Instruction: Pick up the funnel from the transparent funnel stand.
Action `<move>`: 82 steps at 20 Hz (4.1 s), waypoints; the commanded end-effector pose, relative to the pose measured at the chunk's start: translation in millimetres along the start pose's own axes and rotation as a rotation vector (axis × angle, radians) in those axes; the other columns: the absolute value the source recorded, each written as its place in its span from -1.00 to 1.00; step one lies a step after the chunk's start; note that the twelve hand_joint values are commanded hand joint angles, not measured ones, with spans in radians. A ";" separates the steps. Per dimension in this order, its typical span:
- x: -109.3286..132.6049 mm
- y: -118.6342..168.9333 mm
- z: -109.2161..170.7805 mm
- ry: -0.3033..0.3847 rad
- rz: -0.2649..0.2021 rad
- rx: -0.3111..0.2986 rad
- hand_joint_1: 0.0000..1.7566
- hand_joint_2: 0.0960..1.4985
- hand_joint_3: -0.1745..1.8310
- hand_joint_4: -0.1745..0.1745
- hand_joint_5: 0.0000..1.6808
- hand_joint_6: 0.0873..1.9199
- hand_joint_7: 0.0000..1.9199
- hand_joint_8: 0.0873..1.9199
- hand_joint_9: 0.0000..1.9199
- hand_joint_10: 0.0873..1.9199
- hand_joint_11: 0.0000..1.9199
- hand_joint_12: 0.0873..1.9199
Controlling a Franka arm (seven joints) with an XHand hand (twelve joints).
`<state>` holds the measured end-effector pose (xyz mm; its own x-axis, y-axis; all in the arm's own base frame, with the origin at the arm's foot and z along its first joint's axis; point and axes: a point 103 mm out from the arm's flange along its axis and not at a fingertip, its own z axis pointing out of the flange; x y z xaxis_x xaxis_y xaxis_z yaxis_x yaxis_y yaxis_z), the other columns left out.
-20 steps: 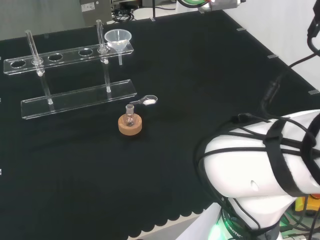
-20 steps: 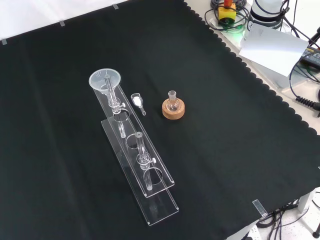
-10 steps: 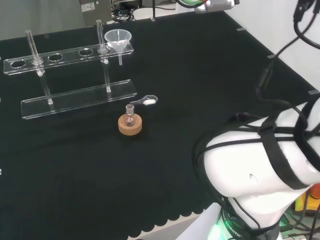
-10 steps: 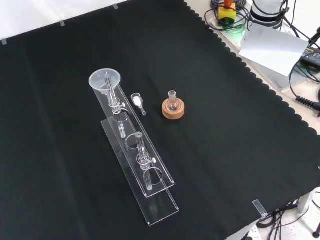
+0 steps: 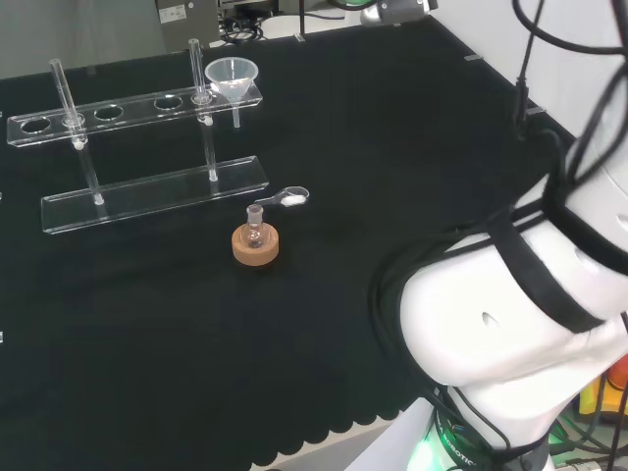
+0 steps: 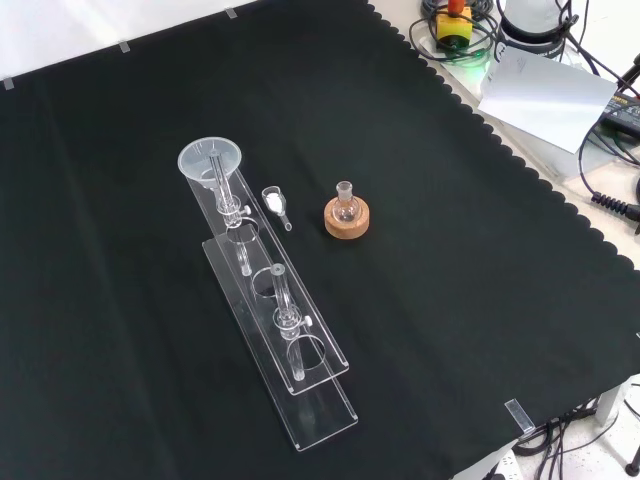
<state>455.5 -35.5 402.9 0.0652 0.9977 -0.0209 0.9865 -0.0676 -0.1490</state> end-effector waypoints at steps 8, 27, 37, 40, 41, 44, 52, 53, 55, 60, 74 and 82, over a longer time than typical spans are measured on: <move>40.1 92.2 58.3 -0.049 -0.106 0.085 -1.00 0.46 -0.45 0.01 -0.83 -1.00 -0.97 -0.59 -0.82 -0.39 -1.00 0.47; 86.3 112.4 85.2 -0.153 -0.102 0.192 -0.45 0.23 -0.57 -0.07 -0.82 -1.00 -0.97 -0.44 -0.79 -0.31 -0.94 0.49; 102.2 116.2 80.6 -0.154 -0.110 0.302 -0.48 0.04 -0.57 -0.20 -0.82 -1.00 -0.99 -0.28 -0.75 -0.17 -0.58 0.52; 104.3 116.4 78.0 -0.169 -0.116 0.312 -0.47 0.00 -0.57 -0.20 -0.87 -1.00 -1.00 -0.42 -0.86 -0.13 -0.53 0.51; 104.2 116.5 77.3 -0.173 -0.117 0.309 -0.47 0.00 -0.57 -0.21 -0.87 -1.00 -1.00 -0.45 -0.89 -0.12 -0.53 0.51; 106.1 117.1 76.8 -0.195 -0.116 0.304 -0.43 -0.01 -0.57 -0.24 -0.84 -1.00 -1.00 -0.61 -0.95 -0.09 -0.54 0.51; 108.3 121.8 79.9 -0.227 -0.118 0.305 -0.39 -0.01 -0.56 -0.25 -0.86 -1.00 -1.00 -0.68 -0.97 -0.08 -0.55 0.52; 108.4 122.8 80.0 -0.230 -0.116 0.305 -0.38 -0.01 -0.56 -0.25 -0.86 -1.00 -1.00 -0.68 -0.97 -0.08 -0.56 0.52; 108.9 125.0 80.3 -0.237 -0.117 0.308 -0.38 -0.01 -0.56 -0.29 -0.85 -1.00 -1.00 -0.66 -0.97 -0.08 -0.56 0.52; 111.9 131.0 82.5 -0.249 -0.129 0.334 -0.36 -0.03 -0.56 -0.35 -0.90 -1.00 -1.00 -0.60 -0.95 -0.07 -0.54 0.52; 123.1 139.7 91.2 -0.289 -0.179 0.366 -0.35 -0.09 -0.53 -0.04 -0.97 -1.00 -1.00 -0.72 -0.96 -0.04 -0.42 0.45; 124.8 143.9 91.4 -0.330 -0.171 0.399 -0.34 -0.12 -0.50 0.17 -0.97 -1.00 -1.00 -0.80 -1.00 -0.02 -0.39 0.43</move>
<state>590.3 77.0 291.0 -0.1843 0.9542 -0.2358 0.8610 0.0410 -0.5069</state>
